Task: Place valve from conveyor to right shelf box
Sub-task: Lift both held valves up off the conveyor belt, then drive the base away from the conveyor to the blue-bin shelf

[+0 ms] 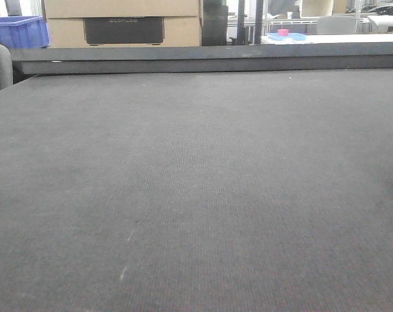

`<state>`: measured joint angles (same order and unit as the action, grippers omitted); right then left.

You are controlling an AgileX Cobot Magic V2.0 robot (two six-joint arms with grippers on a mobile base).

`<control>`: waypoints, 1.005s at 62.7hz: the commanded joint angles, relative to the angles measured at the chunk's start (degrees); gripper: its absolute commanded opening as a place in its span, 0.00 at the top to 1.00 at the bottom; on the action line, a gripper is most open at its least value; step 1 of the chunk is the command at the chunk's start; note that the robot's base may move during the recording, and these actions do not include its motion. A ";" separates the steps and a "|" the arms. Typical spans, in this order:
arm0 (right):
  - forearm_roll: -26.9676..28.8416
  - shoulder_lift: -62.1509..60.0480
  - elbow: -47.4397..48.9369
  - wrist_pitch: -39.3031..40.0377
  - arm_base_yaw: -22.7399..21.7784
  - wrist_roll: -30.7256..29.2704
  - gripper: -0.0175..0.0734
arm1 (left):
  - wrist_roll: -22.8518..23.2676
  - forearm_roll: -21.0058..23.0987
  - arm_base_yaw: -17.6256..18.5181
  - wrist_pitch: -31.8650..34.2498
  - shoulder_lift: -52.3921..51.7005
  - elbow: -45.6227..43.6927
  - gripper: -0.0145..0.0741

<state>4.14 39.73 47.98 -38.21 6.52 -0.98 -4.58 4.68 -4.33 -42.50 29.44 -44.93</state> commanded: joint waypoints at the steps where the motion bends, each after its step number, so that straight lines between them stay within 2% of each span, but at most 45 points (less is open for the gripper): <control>1: -0.38 -0.51 0.47 4.28 -0.05 0.05 0.99 | 0.05 0.68 0.18 3.32 -0.44 -0.36 0.96; 63: -0.38 -0.51 0.47 4.40 -0.05 0.05 0.99 | 0.05 0.68 0.18 3.32 -0.44 -0.36 0.96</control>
<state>4.38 39.73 47.96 -38.17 6.52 -0.87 -4.58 4.68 -4.33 -42.50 29.40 -44.93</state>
